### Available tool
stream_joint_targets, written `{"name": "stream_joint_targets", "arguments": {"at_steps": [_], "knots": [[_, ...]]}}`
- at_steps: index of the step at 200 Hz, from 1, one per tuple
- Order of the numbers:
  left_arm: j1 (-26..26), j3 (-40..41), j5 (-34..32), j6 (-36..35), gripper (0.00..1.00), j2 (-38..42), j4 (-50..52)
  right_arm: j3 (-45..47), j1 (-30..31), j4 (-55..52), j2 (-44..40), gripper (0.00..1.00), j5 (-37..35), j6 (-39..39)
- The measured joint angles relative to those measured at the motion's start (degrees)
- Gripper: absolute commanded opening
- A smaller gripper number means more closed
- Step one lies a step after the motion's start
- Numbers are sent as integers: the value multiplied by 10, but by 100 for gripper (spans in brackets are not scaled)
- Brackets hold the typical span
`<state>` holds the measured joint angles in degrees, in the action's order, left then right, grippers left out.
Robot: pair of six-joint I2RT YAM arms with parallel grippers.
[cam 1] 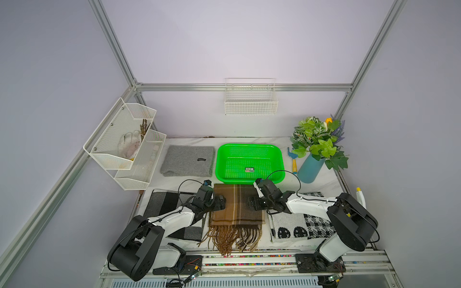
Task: Put the folded scarf in the basket
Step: Pick up the scarf at the center of the board, then place the scarf in the basket.
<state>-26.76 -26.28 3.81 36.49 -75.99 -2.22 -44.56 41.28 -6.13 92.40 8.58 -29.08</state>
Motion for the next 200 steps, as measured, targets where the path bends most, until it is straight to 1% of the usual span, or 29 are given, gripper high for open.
{"name": "stream_joint_targets", "arguments": {"at_steps": [18,30,55,64,68,70,72,83,93,101,110,118,130,148,152,154,182,200], "knots": [[0,9,18,4,79,0,-22,7,3,13,-1,82,17,1],[0,13,28,4,77,-2,-33,14,2,23,-3,79,26,2],[0,16,47,7,64,-14,-56,31,-7,57,-3,71,60,6],[0,16,56,9,61,-21,-64,35,-9,73,2,69,78,5],[0,16,59,9,58,-25,-68,36,-9,80,5,68,84,5],[0,16,60,9,57,-26,-70,37,-9,85,6,62,90,5],[0,16,62,10,55,-28,-72,36,-9,88,8,60,93,6],[0,16,68,8,45,-33,-78,36,-9,102,19,55,109,3],[0,17,72,11,35,-36,-79,36,-9,113,26,56,122,4],[0,17,75,9,31,-38,-77,36,-9,122,31,53,132,4],[0,17,78,8,28,-40,-75,36,-10,130,35,47,139,3],[0,17,80,9,24,-45,-78,37,-10,136,39,37,145,2],[0,17,85,8,15,-52,-85,38,-10,142,46,21,150,-4],[1,17,91,8,6,-58,-91,45,-11,151,51,3,159,-5],[1,17,94,8,2,-58,-92,46,-11,152,51,0,159,-2],[1,17,94,7,0,-58,-93,47,-11,154,51,0,163,-4],[1,17,99,8,0,-57,-93,48,-11,154,47,0,167,-4],[0,16,101,7,0,-47,-83,48,-11,137,26,0,163,-1]]}}
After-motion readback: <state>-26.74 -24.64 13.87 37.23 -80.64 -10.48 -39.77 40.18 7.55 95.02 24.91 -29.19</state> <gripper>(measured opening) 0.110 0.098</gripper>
